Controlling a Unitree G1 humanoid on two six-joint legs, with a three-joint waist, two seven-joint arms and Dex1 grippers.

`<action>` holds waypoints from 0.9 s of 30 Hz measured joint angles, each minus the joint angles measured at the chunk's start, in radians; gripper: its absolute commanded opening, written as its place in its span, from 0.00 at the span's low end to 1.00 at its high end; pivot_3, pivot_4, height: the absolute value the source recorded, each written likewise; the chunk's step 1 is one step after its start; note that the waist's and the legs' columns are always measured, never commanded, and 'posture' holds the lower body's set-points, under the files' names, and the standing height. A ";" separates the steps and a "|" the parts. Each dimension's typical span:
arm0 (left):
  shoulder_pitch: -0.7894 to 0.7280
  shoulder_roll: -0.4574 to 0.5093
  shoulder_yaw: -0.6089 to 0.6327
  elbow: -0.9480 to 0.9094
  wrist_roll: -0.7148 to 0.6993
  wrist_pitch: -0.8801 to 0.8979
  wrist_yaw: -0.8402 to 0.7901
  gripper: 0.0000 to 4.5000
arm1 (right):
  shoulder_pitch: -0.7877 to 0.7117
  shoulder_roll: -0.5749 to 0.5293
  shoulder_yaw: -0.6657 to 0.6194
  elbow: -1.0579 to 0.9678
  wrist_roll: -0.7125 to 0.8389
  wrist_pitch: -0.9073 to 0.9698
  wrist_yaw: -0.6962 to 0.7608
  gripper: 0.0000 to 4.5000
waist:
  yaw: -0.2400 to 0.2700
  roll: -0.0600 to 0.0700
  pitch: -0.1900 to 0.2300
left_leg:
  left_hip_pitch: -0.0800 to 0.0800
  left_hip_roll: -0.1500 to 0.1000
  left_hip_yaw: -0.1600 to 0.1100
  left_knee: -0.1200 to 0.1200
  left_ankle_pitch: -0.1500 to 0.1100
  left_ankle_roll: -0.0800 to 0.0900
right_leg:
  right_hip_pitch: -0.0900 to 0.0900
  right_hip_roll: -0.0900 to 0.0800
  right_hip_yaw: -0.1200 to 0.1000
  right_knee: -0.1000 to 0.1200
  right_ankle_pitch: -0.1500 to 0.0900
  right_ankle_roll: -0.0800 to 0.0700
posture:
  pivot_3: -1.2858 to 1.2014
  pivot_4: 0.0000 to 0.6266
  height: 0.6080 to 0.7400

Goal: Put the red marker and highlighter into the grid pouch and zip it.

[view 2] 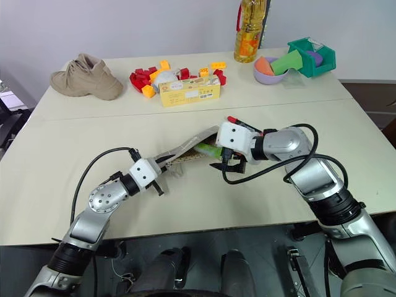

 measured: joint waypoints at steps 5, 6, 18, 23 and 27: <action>0.006 -0.035 0.003 -0.007 -0.015 0.043 0.028 0.00 | 0.014 -0.013 -0.037 0.005 -0.003 -0.013 -0.008 0.99 | 0.001 0.000 0.000 | 0.000 0.000 0.000 0.000 0.000 0.000 | 0.000 0.000 0.000 0.000 0.000 0.000 | 0.52 0.24 1.00; 0.008 -0.043 0.004 -0.009 -0.020 0.053 0.035 0.00 | 0.018 -0.017 -0.045 0.005 -0.002 -0.013 -0.008 0.99 | 0.001 0.000 0.000 | 0.000 0.000 0.000 0.000 0.000 0.000 | 0.000 0.000 0.000 0.000 0.000 0.000 | 0.52 0.24 1.00; -0.020 -0.146 0.053 -0.009 -0.007 0.196 0.223 0.00 | 0.008 0.095 -0.217 0.322 -0.005 0.013 -0.238 0.99 | -0.004 0.000 0.000 | 0.001 0.000 0.001 0.000 0.001 -0.001 | 0.000 0.000 0.000 0.002 0.000 0.000 | 0.52 0.24 1.00; -0.049 -0.164 0.052 0.017 0.023 0.217 0.284 0.00 | -0.099 0.206 -0.273 0.621 -0.005 0.011 -0.399 0.99 | -0.003 0.000 0.000 | 0.001 0.000 0.001 0.000 0.003 -0.005 | 0.000 0.000 0.001 0.002 0.000 0.000 | 0.52 0.24 1.00; -0.057 -0.167 0.049 0.028 0.041 0.219 0.306 0.00 | -0.131 0.235 -0.273 0.787 -0.024 -0.040 -0.445 0.87 | -0.002 0.000 0.000 | 0.000 0.000 0.001 0.000 0.003 -0.005 | 0.000 0.000 0.001 0.002 0.000 0.000 | 0.52 0.24 1.00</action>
